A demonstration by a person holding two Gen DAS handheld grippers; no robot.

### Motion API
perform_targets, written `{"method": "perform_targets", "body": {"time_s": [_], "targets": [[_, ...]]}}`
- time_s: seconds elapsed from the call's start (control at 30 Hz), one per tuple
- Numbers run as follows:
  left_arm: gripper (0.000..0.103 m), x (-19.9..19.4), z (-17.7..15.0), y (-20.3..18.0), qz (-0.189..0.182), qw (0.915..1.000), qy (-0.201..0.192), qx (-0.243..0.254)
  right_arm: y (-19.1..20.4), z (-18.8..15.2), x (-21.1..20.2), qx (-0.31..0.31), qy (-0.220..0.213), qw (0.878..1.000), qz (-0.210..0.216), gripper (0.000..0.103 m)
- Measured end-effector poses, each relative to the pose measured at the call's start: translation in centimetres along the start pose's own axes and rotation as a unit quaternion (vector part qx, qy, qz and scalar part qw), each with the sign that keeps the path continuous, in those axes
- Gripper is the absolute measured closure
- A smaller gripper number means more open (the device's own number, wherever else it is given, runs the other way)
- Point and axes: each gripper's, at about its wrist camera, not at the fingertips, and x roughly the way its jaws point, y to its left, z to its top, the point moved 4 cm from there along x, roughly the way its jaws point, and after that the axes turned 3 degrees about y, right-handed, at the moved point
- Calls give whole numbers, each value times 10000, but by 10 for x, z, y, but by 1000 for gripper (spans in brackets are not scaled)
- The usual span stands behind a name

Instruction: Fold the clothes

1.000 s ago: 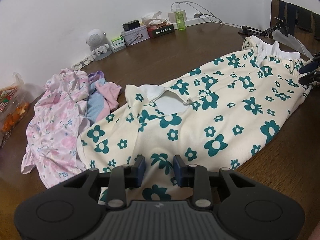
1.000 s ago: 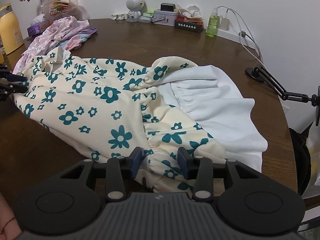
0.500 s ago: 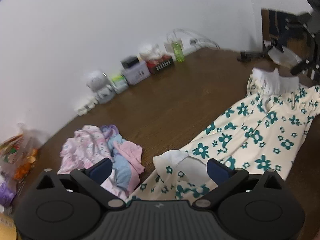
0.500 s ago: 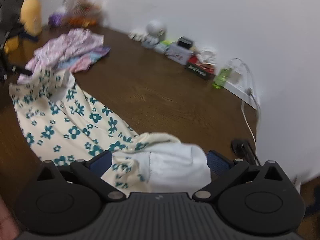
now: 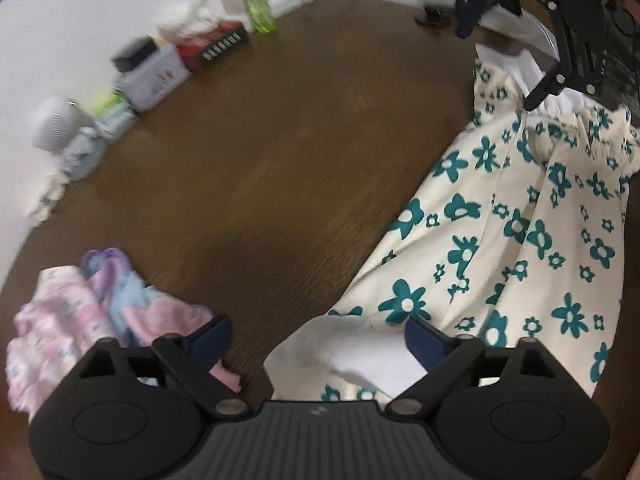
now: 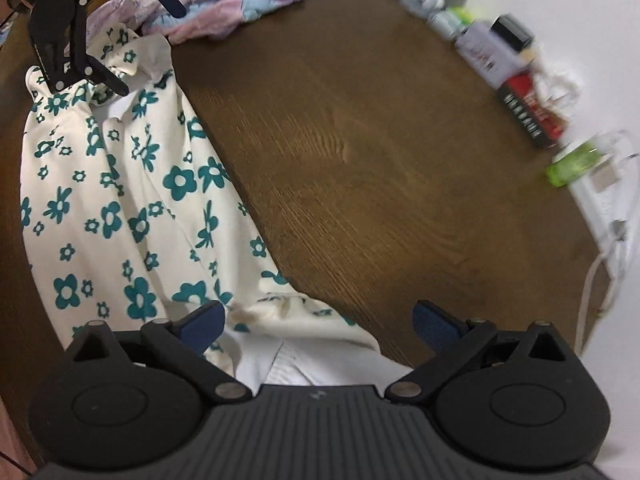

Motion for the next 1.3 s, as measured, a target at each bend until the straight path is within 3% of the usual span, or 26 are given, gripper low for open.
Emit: {"method": "perform_targets", "body": {"time_s": [0.13,0.33,0.43,0.53,0.6,0.67,0.77,0.93,1.03,1.17,1.3], "targets": [[18,20,6,6,-288,9991,256,179,-6,2,21,-5,153,9988,457,12],[25,27,0,7,-561,9975,298,324,-10,-2,34,39,272,9962,826,26],[33,27,-2,10,-727,9966,302,231,-7,-5,36,83,273,9950,962,32],[42,24,-3,6,-664,9971,345,165,-5,-9,34,178,217,9952,939,32],[69,20,-2,-1,-624,9973,348,190,-3,-10,31,207,150,9951,960,42],[95,16,-2,-8,-501,9979,357,192,3,-11,27,183,79,9946,1019,72],[98,13,-2,-15,-157,9990,382,172,15,-12,21,50,-24,9964,847,82],[99,-10,-3,-23,529,9984,27,179,30,-18,-7,-82,-437,9988,194,84],[99,-36,-9,-37,1061,9932,-382,292,45,-23,-27,-268,-676,9960,-514,84],[99,-64,-19,-74,1938,9745,-948,619,83,-41,-54,-613,-1099,9794,-1582,85],[99,-74,-55,-119,2228,9648,-1183,744,132,-74,-62,-956,-1440,9570,-2331,85]]}}
